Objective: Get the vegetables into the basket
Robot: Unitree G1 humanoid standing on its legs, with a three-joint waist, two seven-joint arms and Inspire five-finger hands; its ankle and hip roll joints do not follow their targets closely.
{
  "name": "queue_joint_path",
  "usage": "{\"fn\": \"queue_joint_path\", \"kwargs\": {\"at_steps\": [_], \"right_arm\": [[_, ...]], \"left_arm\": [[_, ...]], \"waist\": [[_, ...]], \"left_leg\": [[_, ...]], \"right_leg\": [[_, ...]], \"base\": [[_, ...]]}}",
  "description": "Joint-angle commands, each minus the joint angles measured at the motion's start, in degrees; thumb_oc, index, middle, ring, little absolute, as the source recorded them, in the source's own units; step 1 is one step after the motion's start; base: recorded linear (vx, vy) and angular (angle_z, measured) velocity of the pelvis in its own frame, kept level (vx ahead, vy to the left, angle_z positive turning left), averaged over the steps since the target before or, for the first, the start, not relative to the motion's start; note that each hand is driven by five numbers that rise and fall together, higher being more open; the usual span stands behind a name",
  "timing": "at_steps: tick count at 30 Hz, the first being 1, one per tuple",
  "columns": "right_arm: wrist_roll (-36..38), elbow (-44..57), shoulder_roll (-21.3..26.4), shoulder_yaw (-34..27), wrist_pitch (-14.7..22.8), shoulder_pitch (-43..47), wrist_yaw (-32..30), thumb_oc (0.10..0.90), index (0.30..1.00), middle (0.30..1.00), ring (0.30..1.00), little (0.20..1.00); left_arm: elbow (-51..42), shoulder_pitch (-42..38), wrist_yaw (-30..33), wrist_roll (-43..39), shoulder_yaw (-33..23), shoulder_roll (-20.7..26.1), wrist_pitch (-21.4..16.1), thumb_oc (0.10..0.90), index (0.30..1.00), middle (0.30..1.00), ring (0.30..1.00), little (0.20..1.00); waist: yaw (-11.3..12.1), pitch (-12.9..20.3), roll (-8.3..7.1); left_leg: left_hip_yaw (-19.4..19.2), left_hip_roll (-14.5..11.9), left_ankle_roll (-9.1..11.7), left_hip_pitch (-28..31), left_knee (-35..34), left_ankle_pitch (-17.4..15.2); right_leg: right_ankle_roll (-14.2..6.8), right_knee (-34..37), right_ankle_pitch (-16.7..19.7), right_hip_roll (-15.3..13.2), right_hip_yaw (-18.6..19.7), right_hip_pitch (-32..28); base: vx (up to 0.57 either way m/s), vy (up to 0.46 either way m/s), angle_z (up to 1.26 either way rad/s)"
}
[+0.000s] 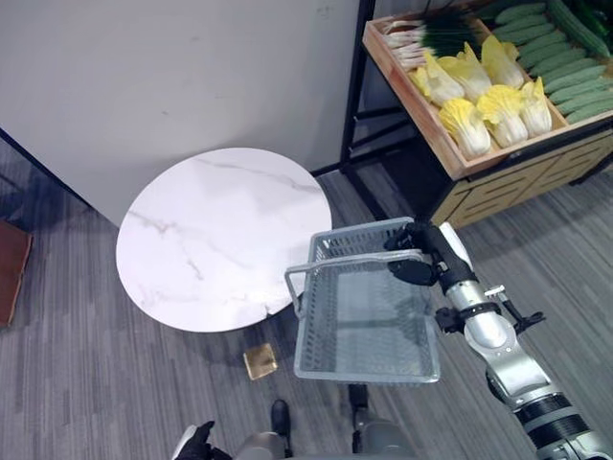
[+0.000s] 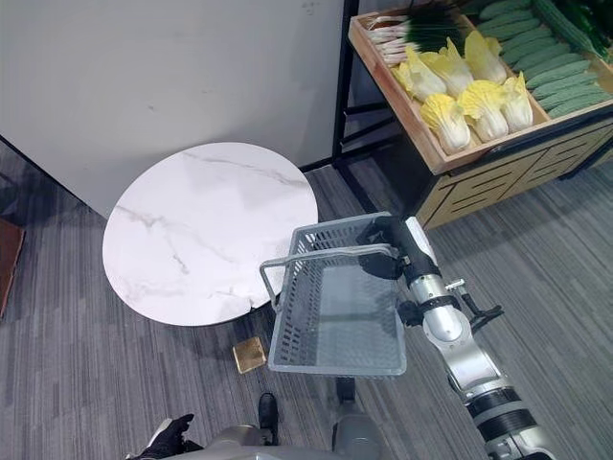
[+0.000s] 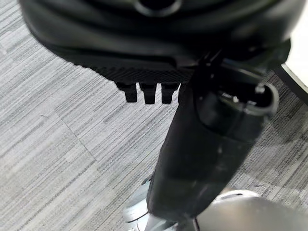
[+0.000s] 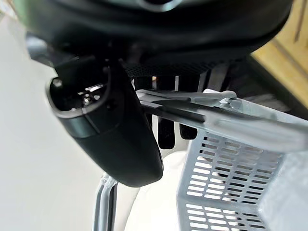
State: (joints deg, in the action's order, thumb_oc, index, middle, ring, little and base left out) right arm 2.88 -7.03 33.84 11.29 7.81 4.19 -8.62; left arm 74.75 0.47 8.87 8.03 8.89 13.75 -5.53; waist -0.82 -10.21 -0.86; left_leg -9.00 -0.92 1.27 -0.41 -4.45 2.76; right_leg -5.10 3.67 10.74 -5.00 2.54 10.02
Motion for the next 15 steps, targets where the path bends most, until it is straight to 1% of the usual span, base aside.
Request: {"fn": "queue_joint_path", "kwargs": {"at_steps": [1,3,4,5,6,7,8,9,10,11,12,13,15], "right_arm": [[0.7,5.7,-2.0,-5.9,8.2,8.1,-4.5,0.4,0.3,0.3,0.3,0.3],[1.0,5.1,-2.7,-5.3,8.3,8.6,-4.8,0.4,0.3,0.3,0.3,0.3],[1.1,4.5,-2.9,-4.3,8.3,9.6,-4.7,0.4,0.3,0.3,0.3,0.3],[1.1,4.4,-2.9,-4.3,8.3,9.7,-4.7,0.4,0.3,0.3,0.3,0.3],[1.1,4.6,-2.6,-3.8,8.4,10.0,-4.3,0.4,0.3,0.3,0.3,0.3],[0.8,4.6,-2.5,-3.7,8.2,10.0,-4.2,0.4,0.3,0.3,0.3,0.3],[0.7,4.7,-2.4,-3.5,8.2,10.1,-4.3,0.4,0.3,0.3,0.3,0.3],[0.7,4.8,-2.4,-3.5,8.2,10.1,-4.3,0.4,0.3,0.3,0.3,0.3],[0.8,4.8,-2.4,-3.5,8.2,10.1,-4.5,0.4,0.3,0.3,0.3,0.3],[0.9,5.8,-1.9,-4.0,8.0,8.9,-4.4,0.4,0.3,0.3,0.3,0.3],[1.0,6.8,-1.4,-4.9,8.0,7.3,-4.1,0.4,0.3,0.3,0.3,0.3],[1.0,6.8,-1.3,-4.9,7.9,7.3,-4.1,0.4,0.3,0.3,0.3,0.3],[1.2,7.6,-0.8,-5.6,8.0,6.3,-4.0,0.4,0.3,0.3,0.3,0.3]], "left_arm": [[2.0,-2.0,1.8,1.5,-0.4,4.3,-0.8,0.9,1.0,1.0,1.0,1.0],[1.8,-2.4,2.3,1.3,-0.6,4.9,-0.7,0.9,1.0,1.0,1.0,1.0],[1.4,-2.6,2.6,0.9,-1.0,5.4,-0.6,0.9,1.0,1.0,1.0,1.0],[1.4,-2.6,2.6,0.9,-1.0,5.5,-0.6,0.9,1.0,1.0,1.0,1.0],[1.1,-2.6,2.6,0.9,-1.2,5.8,-0.5,0.9,1.0,1.0,1.0,1.0],[1.0,-2.6,2.5,0.8,-1.4,5.9,-0.4,0.9,1.0,1.0,1.0,1.0],[1.0,-2.5,2.4,0.7,-1.5,6.0,-0.4,0.9,1.0,1.0,1.0,1.0],[1.0,-2.5,2.4,0.7,-1.5,6.0,-0.4,0.9,1.0,1.0,1.0,1.0],[1.0,-2.3,2.3,0.3,-1.8,5.9,-0.5,0.9,1.0,1.0,1.0,1.0],[1.4,-2.0,2.0,0.5,-1.8,5.7,-0.3,0.9,1.0,1.0,1.0,1.0],[1.6,-2.0,1.8,1.0,-1.9,5.3,-0.1,0.9,1.0,1.0,1.0,1.0],[1.6,-2.0,1.8,1.0,-1.9,5.3,-0.1,0.9,1.0,1.0,1.0,1.0],[1.6,-2.3,2.0,1.0,-1.7,4.7,-0.1,0.9,1.0,1.0,1.0,1.0]], "waist": [[-0.2,-0.2,-3.26],[0.2,-0.8,-2.87],[1.3,-0.8,-2.39],[1.3,-0.7,-2.49],[1.7,-0.5,-1.95],[2.0,-0.1,-1.94],[2.3,0.1,-1.99],[2.3,0.1,-1.99],[2.6,0.3,-2.25],[2.2,0.6,-2.38],[1.4,0.8,-2.23],[1.5,0.8,-2.22],[0.5,1.1,-1.52]], "left_leg": [[0.4,-0.5,-0.7,-5.2,8.4,-5.9],[-0.9,-1.6,-0.9,-5.5,9.3,-6.5],[-2.7,-2.8,-0.9,-5.9,9.7,-6.4],[-2.7,-2.7,-0.9,-6.1,9.6,-6.2],[-4.6,-3.6,-0.8,-5.7,9.1,-5.9],[-5.7,-4.0,-0.6,-6.0,8.9,-5.3],[-6.7,-4.3,-0.4,-5.7,8.9,-5.4],[-6.7,-4.3,-0.4,-5.6,8.9,-5.4],[-8.7,-4.8,0.1,-4.7,8.4,-5.3],[-9.3,-5.0,0.6,-3.8,8.4,-5.3],[-9.5,-5.1,1.1,-3.1,7.9,-5.0],[-9.5,-5.1,1.1,-3.0,7.9,-5.0],[-10.6,-6.1,2.1,-2.2,6.2,-3.7]], "right_leg": [[-7.2,-2.5,2.9,-8.1,-0.4,0.8],[-6.5,-4.5,1.1,-8.1,-2.1,0.9],[-5.7,-7.0,-1.3,-8.7,-6.4,0.1],[-5.7,-6.9,-1.2,-8.8,-6.4,0.3],[-5.1,-9.3,-3.4,-9.0,-9.1,-0.9],[-5.1,-10.1,-3.9,-9.2,-10.5,-1.2],[-5.1,-10.1,-4.1,-9.3,-11.8,-1.8],[-5.1,-10.1,-4.1,-9.3,-11.8,-1.9],[-5.1,-8.7,-3.8,-9.3,-14.4,-1.8],[-5.0,-7.6,-3.9,-8.6,-15.3,-2.2],[-4.8,-6.0,-4.4,-7.9,-15.4,-2.9],[-4.8,-6.0,-4.3,-7.9,-15.4,-3.0],[-4.6,-4.9,-4.6,-6.7,-14.9,-2.8]], "base": [[-0.09,0.044,-0.25],[-0.1,0.023,-0.49],[-0.12,0.012,-0.83],[-0.13,0.054,-1.13],[-0.09,0.039,-1.1],[-0.08,0.032,-0.91],[-0.03,-0.01,-0.8],[0.04,-0.046,-0.8],[0.12,-0.114,-0.64],[0.19,-0.186,-0.49],[0.15,-0.148,-0.36],[0.12,-0.152,-0.41],[0.1,-0.16,-0.26]]}}
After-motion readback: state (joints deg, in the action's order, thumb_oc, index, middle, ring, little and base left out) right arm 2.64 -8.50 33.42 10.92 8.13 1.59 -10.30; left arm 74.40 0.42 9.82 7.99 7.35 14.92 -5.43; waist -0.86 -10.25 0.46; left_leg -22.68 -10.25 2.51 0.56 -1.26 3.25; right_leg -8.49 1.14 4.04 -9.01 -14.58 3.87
